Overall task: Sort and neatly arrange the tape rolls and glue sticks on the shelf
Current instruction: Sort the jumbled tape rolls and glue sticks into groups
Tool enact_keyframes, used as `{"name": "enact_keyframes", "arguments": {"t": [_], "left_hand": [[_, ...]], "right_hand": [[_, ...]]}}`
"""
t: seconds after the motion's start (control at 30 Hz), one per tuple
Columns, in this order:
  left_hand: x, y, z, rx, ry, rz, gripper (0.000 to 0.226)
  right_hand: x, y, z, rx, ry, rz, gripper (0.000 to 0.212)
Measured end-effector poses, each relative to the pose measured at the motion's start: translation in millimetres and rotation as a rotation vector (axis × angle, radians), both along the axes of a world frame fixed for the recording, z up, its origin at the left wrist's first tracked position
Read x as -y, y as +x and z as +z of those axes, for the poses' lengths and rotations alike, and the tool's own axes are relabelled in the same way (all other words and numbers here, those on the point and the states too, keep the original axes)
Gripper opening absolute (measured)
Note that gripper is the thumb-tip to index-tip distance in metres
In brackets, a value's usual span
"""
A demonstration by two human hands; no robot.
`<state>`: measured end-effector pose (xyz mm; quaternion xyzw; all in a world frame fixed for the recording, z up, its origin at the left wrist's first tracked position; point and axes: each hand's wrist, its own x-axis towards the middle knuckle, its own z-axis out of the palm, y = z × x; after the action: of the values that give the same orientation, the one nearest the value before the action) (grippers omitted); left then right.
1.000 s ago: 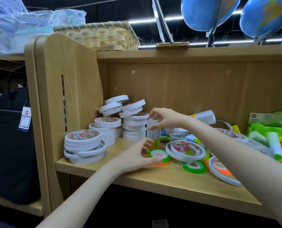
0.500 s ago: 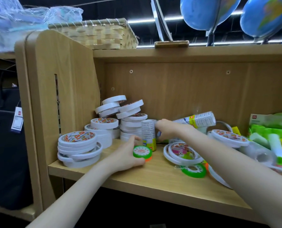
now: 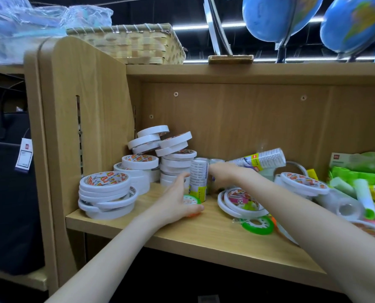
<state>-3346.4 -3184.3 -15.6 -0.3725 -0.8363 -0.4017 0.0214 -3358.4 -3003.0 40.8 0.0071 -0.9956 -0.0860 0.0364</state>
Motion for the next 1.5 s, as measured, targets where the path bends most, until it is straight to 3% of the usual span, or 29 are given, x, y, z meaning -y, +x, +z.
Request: {"name": "enact_keyframes", "arguments": {"t": [0.1,0.23,0.3,0.47,0.6,0.73,0.83,0.9,0.97,1.03,1.1,1.27,1.4,1.5], "left_hand": [[0.9,-0.8,-0.1,0.015,-0.01,-0.003,0.095],[-1.8,-2.3,0.8,0.028,-0.03,-0.015,0.098],[-5.0,-2.1,1.5,0.034,-0.03,-0.019,0.097],[-23.8,-0.4,5.6,0.062,-0.024,-0.046,0.097],[-33.5,4.4,7.8,0.047,0.032,-0.03,0.096],[-33.5,7.9,12.2,-0.25,0.197,0.196,0.068],[-41.3,18.7,17.4,-0.414,0.375,0.163,0.037],[-50.7,30.6,18.6,-0.403,0.304,-0.011,0.026],[-60.2,41.5,14.5,-0.364,0.111,-0.215,0.024],[-66.3,46.6,6.2,-0.408,-0.112,-0.266,0.039],[-68.3,46.7,1.7,-0.454,-0.203,-0.235,0.04],[-77.1,49.8,10.1,-0.42,-0.11,-0.232,0.057],[-104.0,59.9,21.5,-0.389,0.062,-0.269,0.021],[-131.5,71.1,28.4,-0.443,0.088,-0.306,0.013]], "right_hand": [[-7.0,-4.6,7.2,-0.205,-0.216,0.008,0.02],[-19.7,12.8,31.9,-0.405,-0.811,0.05,0.007],[-27.3,31.0,46.2,-0.457,-0.913,0.089,0.009],[-50.1,82.6,61.8,-0.457,-0.828,0.032,0.025],[-70.1,112.2,59.5,-0.483,-0.732,-0.039,0.024],[-88.4,139.1,60.5,-0.426,-0.564,-0.098,0.016],[-94.8,163.5,58.8,-0.305,-0.392,-0.123,0.019],[-96.5,176.5,54.7,-0.214,-0.385,-0.12,0.023],[-95.9,185.0,48.5,-0.131,-0.381,-0.097,0.025],[-90.4,191.0,42.5,-0.07,-0.355,-0.063,0.028],[-84.4,193.7,38.7,-0.058,-0.318,-0.028,0.031],[-95.2,208.6,44.5,-0.265,-0.296,-0.059,0.021],[-123.5,231.8,55.0,-0.485,-0.432,-0.168,0.024],[-152.0,241.5,57.8,-0.658,-0.556,-0.326,0.03]]}}
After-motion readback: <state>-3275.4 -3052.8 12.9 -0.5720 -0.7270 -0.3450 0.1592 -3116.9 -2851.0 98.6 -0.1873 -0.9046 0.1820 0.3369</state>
